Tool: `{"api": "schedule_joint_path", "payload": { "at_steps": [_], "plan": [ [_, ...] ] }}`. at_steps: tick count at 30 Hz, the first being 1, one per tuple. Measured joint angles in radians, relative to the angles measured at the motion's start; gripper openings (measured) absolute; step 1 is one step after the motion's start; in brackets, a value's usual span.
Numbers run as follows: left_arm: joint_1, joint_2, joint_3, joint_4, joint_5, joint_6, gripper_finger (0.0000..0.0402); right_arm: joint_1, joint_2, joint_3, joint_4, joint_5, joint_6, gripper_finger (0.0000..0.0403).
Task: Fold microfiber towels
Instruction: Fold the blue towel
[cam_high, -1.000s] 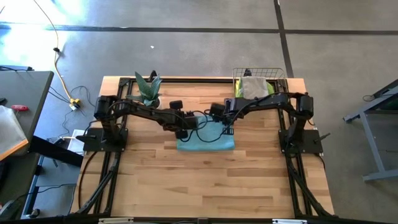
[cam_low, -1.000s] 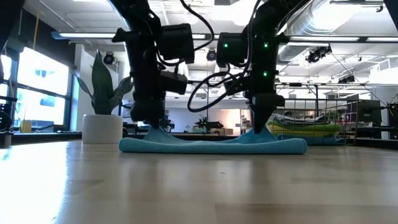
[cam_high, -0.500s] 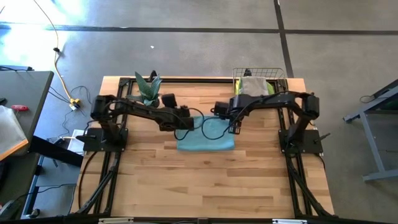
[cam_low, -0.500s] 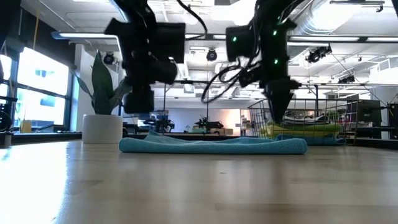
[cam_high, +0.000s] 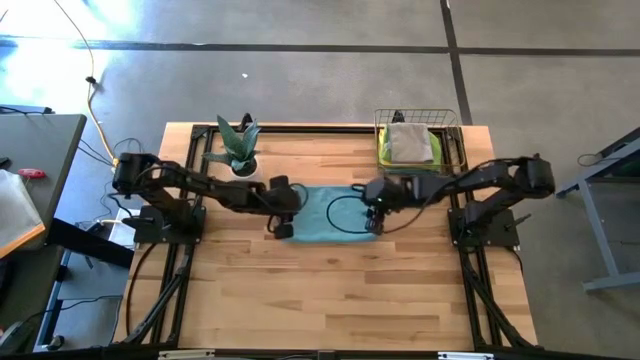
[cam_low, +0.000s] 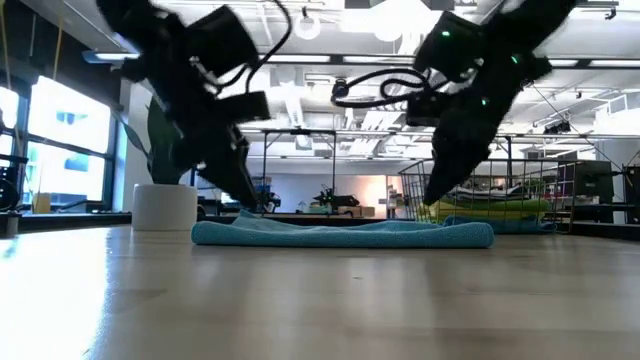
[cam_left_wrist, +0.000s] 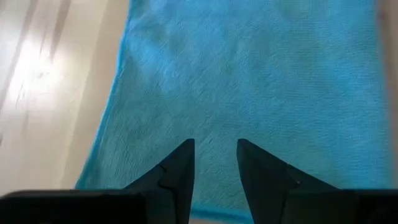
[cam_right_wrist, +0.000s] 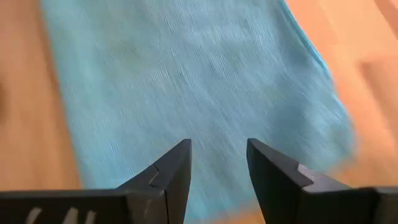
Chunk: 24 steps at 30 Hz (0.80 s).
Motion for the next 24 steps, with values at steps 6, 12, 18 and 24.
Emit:
{"api": "schedule_joint_path", "payload": {
  "at_steps": [6,12,18,24],
  "plan": [
    [-0.001,0.021,-0.141,0.218,-0.005,-0.086,0.0102,0.032,-0.007,-0.224,0.419,0.068,0.165,0.0147],
    [-0.018,0.054,-0.167,0.238,-0.010,-0.195,0.0101,0.063,0.006,-0.266,0.453,0.125,0.221,0.0147],
    [-0.103,0.068,-0.171,0.225,0.005,-0.364,0.0101,0.103,0.019,-0.265,0.445,0.112,0.238,0.0147],
    [-0.235,0.061,-0.171,0.242,0.019,-0.572,0.0101,0.147,0.019,-0.265,0.425,0.097,0.257,0.0147]
  ]
}}
